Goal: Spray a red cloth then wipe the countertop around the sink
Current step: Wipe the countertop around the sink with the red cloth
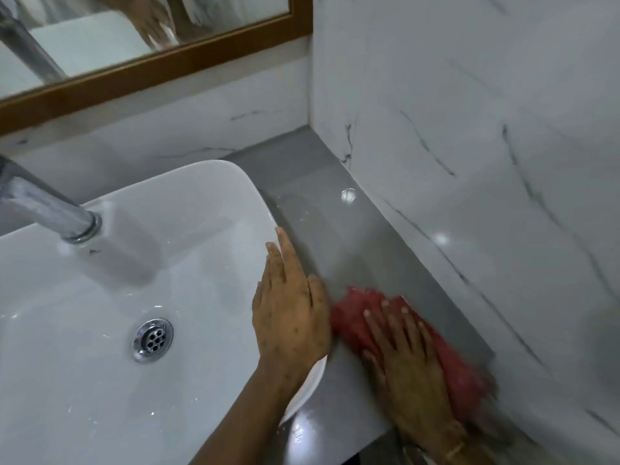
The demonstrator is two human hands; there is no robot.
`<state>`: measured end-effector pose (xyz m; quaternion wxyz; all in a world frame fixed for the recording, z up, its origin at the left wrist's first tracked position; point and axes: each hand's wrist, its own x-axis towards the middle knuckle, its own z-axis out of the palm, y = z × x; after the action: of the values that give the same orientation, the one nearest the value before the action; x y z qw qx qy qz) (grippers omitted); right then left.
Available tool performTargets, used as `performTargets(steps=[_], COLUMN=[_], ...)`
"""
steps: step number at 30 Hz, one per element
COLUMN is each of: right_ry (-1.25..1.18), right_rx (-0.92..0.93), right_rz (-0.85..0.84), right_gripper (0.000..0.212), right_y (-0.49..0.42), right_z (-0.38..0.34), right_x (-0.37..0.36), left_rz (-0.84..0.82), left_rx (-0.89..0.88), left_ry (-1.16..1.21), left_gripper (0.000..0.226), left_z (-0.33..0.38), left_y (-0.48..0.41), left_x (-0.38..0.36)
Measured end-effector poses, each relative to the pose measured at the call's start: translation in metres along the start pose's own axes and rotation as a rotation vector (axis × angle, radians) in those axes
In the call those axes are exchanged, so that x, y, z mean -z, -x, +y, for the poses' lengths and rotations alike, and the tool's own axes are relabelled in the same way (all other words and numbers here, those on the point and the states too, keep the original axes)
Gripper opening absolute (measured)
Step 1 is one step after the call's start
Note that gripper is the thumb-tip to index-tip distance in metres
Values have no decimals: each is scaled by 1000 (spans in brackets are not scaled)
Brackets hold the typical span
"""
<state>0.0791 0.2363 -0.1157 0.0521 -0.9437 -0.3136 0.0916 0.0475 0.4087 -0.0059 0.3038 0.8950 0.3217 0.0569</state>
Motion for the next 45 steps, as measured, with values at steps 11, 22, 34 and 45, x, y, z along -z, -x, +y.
performTargets(steps=[11, 22, 34, 45], right_ry=[-64, -112, -1107, -131], right_rx=[-18, -241, -236, 325], right_rz=[-34, 35, 478, 71], right_gripper=[63, 70, 40, 56], right_y=[51, 69, 71, 1], right_z=[-53, -104, -93, -159], right_x=[-10, -17, 67, 87], left_rz=[33, -33, -195, -124], left_rx=[5, 32, -211, -25], left_ry=[-43, -80, -174, -217], left_gripper=[64, 62, 52, 60], left_z=[0, 9, -62, -129], left_y=[-1, 4, 196, 182], left_x=[1, 7, -30, -38])
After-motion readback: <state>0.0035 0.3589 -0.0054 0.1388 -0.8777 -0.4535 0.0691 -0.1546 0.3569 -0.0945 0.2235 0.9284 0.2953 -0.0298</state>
